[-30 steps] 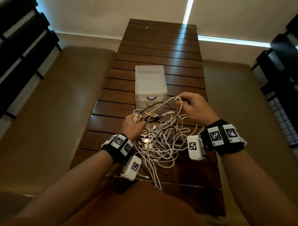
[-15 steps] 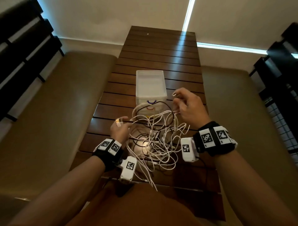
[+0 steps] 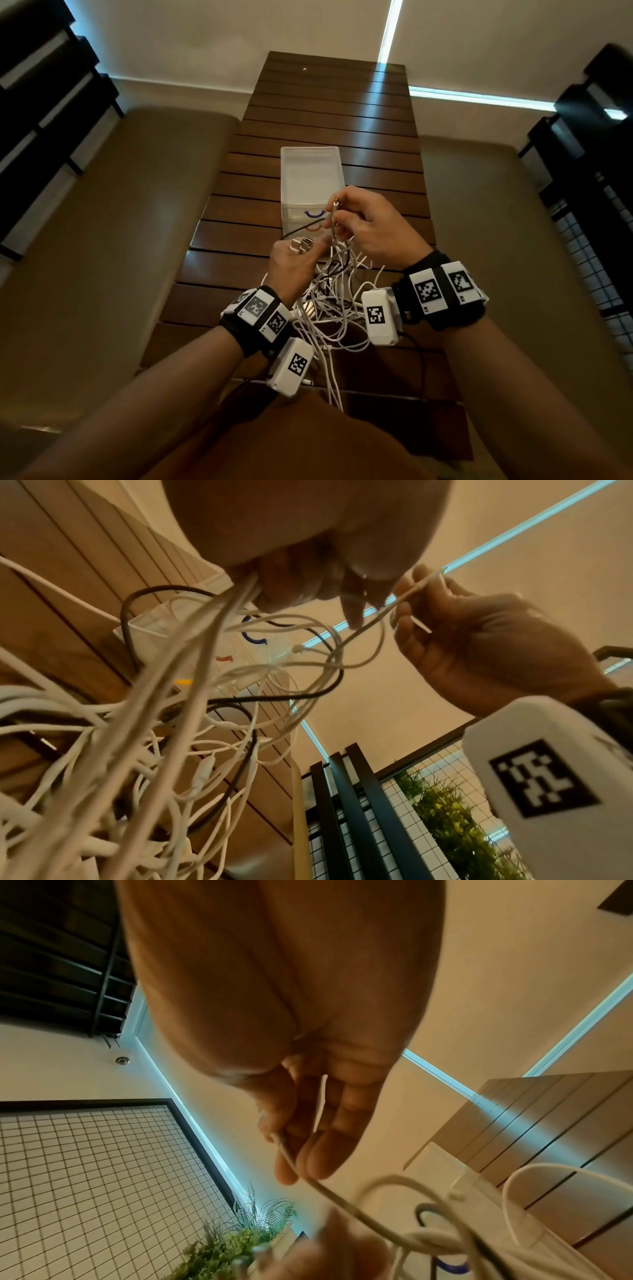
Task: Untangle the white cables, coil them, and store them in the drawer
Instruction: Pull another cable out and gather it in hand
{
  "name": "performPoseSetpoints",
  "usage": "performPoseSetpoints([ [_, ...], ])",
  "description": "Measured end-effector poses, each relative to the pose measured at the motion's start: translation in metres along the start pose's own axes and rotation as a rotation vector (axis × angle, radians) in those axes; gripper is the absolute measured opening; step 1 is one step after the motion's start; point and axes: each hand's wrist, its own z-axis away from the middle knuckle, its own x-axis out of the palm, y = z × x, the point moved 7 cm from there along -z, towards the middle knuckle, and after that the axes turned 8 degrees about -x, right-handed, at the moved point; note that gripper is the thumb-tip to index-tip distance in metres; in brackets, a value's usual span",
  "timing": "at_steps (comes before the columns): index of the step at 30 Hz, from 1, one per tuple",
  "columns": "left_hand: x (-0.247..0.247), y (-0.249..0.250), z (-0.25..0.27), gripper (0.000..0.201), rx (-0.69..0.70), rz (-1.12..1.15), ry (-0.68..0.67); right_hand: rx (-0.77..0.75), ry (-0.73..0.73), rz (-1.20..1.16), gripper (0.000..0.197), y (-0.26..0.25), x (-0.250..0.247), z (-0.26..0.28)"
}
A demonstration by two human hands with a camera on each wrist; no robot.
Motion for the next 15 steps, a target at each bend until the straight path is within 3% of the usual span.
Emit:
performPoseSetpoints([
  [3, 0.006, 0.000, 0.003, 0.016, 0.046, -0.018, -0.062, -0.011, -0.012, -0.025, 0.014, -0.007, 0.003, 0.002],
  [5, 0.014, 0.002, 0.005, 0.015, 0.090, -0.049, -0.119, -0.023, -0.016, -0.078, 0.014, -0.010, 0.007, 0.002],
  [7, 0.014, 0.001, 0.000, 0.016, 0.097, -0.154, -0.077, -0.035, -0.022, -0.103, 0.014, -0.017, 0.013, 0.002],
  [9, 0.010, -0.013, -0.013, 0.020, 0.021, -0.277, -0.023, -0.087, 0.012, -0.186, 0.015, -0.032, 0.013, 0.001],
  [12, 0.002, -0.039, -0.025, 0.009, -0.107, -0.423, -0.053, -0.207, 0.117, -0.359, 0.017, -0.061, -0.001, -0.003],
  [15, -0.007, -0.047, -0.029, 0.015, -0.134, -0.411, -0.020, -0.263, 0.141, -0.292, 0.017, -0.070, -0.010, -0.005],
])
